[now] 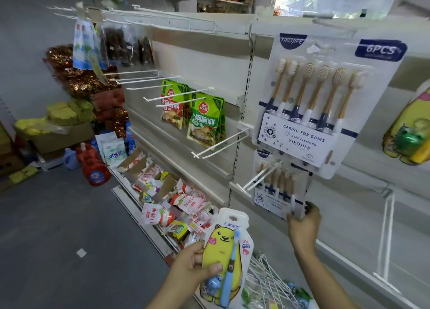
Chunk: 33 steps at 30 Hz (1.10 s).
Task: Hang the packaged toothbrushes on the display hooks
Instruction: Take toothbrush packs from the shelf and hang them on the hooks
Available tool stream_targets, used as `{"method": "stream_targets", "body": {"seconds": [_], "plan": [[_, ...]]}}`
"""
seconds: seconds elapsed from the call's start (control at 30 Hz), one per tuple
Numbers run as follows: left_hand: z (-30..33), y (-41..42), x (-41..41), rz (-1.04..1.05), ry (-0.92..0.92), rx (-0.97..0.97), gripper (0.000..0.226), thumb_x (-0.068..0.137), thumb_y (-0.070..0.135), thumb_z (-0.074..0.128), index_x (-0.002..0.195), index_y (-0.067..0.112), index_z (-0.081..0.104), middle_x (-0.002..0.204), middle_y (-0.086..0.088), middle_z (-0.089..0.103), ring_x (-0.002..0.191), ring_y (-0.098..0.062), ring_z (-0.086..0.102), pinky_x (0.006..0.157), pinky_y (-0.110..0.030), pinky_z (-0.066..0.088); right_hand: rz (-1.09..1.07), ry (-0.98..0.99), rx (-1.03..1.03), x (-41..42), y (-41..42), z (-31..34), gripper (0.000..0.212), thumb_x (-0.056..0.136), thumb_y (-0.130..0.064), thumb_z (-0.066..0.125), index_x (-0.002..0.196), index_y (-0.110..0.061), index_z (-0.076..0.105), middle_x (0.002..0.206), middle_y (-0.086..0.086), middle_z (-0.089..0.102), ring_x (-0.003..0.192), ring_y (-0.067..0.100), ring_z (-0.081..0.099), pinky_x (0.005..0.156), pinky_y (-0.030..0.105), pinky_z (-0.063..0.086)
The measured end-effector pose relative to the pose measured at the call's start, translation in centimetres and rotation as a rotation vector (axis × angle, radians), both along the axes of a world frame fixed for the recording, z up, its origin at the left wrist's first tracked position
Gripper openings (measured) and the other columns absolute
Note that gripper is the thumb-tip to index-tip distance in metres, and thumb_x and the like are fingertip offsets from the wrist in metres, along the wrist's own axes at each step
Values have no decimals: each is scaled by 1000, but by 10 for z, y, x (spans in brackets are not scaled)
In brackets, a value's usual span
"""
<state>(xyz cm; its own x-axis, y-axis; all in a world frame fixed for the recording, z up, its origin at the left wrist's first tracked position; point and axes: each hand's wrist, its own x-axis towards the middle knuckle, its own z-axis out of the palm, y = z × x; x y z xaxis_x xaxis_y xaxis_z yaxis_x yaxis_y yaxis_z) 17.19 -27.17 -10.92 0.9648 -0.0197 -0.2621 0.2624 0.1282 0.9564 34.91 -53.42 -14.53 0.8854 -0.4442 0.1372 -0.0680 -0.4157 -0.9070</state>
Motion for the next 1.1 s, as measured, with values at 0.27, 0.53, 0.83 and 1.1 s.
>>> {"method": "stream_targets", "body": {"seconds": [0.27, 0.53, 0.83, 1.1], "plan": [[16, -10, -5, -94, -69, 96, 39, 77, 4, 81, 113, 7, 65, 98, -11, 78, 94, -26, 75, 87, -42, 58, 452, -36, 132, -135, 25, 80, 18, 94, -31, 58, 98, -22, 73, 94, -10, 76, 90, 3, 69, 80, 20, 53], [45, -49, -29, -279, -175, 90, 40, 79, 5, 80, 114, 16, 64, 94, -3, 79, 88, -21, 76, 78, -33, 61, 481, -63, 223, -228, 16, 117, 21, 82, -9, 78, 100, -6, 67, 97, 7, 76, 89, 22, 73, 75, 31, 59], [72, -104, -46, -601, -247, 139, 54, 67, 8, 90, 114, 25, 69, 101, -3, 78, 94, -24, 74, 84, -42, 60, 241, -216, 190, -285, -35, 171, 15, 84, 0, 75, 92, -8, 66, 87, 10, 75, 75, 19, 68, 64, 34, 55], [144, -159, -34, -618, -516, 135, 43, 70, -3, 84, 100, 26, 74, 93, -1, 77, 77, -16, 71, 68, -30, 59, 163, -467, 175, -295, -80, 241, 12, 84, -5, 70, 95, -7, 66, 87, 4, 77, 77, 15, 72, 65, 25, 57]]}}
